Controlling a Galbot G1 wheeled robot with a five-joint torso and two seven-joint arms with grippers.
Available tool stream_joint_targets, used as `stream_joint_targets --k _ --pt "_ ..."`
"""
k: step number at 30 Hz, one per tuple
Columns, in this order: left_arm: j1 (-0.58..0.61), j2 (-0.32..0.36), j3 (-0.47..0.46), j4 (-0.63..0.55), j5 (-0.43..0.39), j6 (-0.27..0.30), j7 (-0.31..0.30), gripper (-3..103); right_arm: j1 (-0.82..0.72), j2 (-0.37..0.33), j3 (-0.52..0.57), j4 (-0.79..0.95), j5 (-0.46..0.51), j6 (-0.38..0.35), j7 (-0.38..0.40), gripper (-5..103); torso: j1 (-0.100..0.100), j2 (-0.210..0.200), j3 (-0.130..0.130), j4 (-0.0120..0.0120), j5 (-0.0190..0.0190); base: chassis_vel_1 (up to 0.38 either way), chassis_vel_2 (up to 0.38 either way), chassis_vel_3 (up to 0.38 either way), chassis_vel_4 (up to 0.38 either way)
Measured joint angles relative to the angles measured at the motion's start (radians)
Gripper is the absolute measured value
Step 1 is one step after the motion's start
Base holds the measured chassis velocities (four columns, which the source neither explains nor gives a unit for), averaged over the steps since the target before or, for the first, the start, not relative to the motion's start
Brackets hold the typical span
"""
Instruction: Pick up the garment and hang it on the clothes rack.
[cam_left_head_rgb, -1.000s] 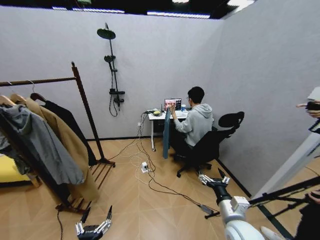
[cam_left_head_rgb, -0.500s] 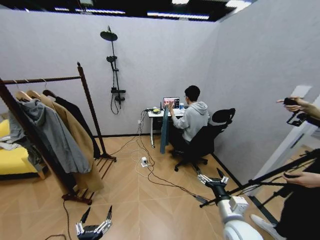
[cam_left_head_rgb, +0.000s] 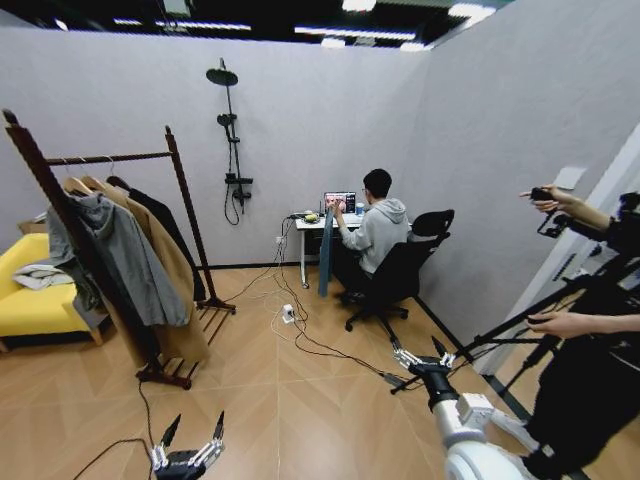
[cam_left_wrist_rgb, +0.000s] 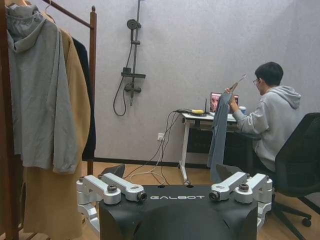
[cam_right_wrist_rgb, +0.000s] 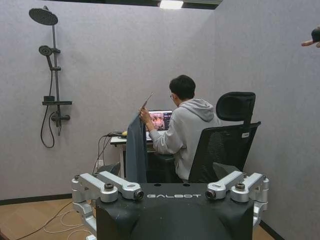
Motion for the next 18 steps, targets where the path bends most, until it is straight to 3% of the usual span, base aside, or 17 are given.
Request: stream_joint_targets --k 6,18 --pt "0.0 0.0 0.0 0.0 0.0 0.0 0.0 100 -0.001 0.002 0.014 -0.019 -0.001 0.031 -0.069 100 -0.001 0.0 0.0 -0.0003 -0.0004 0.095 -0.087 -0.112 0.093" --pt "0.0 0.0 0.0 0.0 0.0 0.0 0.0 100 0.01 0.005 0.019 -0.047 -0.038 0.035 -0.075 100 0.001 0.0 0.0 0.0 -0.0002 0.001 -0.003 -0.005 0.001"
